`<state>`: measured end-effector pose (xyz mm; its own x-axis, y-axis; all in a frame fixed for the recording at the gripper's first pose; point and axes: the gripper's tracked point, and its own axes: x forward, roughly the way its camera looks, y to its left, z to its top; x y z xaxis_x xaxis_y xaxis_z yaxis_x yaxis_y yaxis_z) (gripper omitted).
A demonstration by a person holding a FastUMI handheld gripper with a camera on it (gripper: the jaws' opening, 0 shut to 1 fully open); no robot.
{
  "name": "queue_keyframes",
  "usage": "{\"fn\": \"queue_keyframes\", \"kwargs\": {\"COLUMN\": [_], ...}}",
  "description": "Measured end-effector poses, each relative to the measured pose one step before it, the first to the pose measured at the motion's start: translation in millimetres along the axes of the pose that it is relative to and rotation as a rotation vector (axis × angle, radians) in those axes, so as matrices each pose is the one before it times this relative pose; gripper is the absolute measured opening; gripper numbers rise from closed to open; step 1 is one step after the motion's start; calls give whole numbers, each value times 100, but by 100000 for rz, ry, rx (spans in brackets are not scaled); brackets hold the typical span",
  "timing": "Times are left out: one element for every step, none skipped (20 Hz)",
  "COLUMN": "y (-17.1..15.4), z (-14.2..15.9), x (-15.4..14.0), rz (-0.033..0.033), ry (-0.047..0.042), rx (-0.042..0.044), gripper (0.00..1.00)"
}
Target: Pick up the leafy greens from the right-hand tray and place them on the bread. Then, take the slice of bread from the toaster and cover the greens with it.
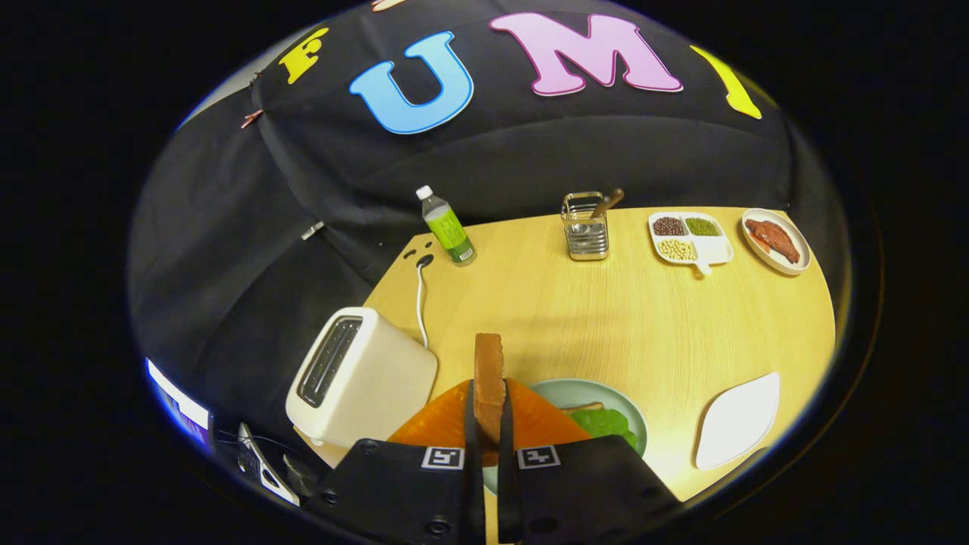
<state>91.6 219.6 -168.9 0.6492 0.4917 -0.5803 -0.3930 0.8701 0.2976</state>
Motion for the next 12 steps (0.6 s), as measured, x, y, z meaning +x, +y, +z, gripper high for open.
{"fn": "queue_keyframes", "kwargs": {"y": [-483,-231,-276,-574,-712,-744,-715,-503,-706,-1215,-569,-289], "z": [-846,-954,-824,-558,-493,-438,-398,-2,-76,-65,-346,-308], "x": [208,165,126,180,146,212,116,-82,220,47,184,20], "rz": [479,1259,807,-339,-919,-1908,-1543,-1242,-1773,-3276,-696,-423], "ry": [1877,2491,2033,1361,1140,563,377,-501,-478,481,1020,533], "rx": [2204,2908,1783,192,-1343,-1535,-705,330,-389,-1289,-761,74], "gripper": [11,11,11,11,11,11,11,12,15,20,24,29]}}
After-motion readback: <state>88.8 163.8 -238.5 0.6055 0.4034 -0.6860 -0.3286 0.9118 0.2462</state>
